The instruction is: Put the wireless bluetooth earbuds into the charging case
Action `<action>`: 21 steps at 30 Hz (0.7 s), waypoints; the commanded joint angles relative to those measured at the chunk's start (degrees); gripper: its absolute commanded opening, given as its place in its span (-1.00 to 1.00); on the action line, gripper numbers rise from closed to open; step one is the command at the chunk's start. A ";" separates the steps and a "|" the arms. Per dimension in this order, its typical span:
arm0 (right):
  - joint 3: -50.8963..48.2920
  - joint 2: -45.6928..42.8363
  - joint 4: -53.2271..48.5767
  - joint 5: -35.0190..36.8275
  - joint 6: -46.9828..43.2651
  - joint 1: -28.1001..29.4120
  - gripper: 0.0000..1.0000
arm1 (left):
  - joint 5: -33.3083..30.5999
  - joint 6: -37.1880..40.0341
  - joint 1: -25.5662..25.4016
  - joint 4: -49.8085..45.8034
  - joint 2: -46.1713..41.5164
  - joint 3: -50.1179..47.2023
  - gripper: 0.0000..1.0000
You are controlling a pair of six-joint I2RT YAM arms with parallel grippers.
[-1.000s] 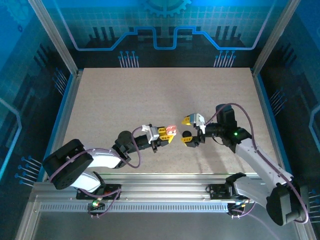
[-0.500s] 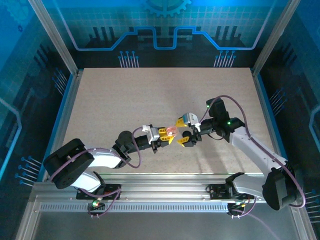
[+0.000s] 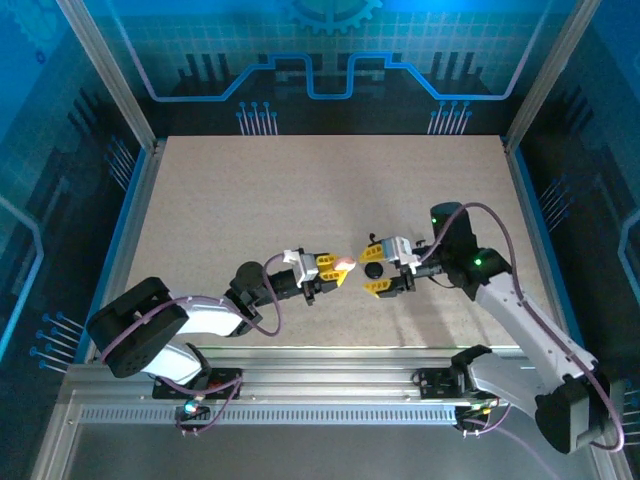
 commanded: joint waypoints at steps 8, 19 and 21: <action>-8.21 -3.31 15.98 10.60 19.03 -0.96 0.08 | -1.31 -5.40 1.95 0.31 1.44 0.36 -0.59; -3.24 4.42 17.96 9.21 17.88 -0.12 0.06 | 4.00 -6.21 2.04 2.34 3.83 1.47 -0.58; -2.84 4.96 18.41 7.85 17.68 0.03 0.05 | 4.03 -6.04 1.99 2.34 3.84 1.57 -0.58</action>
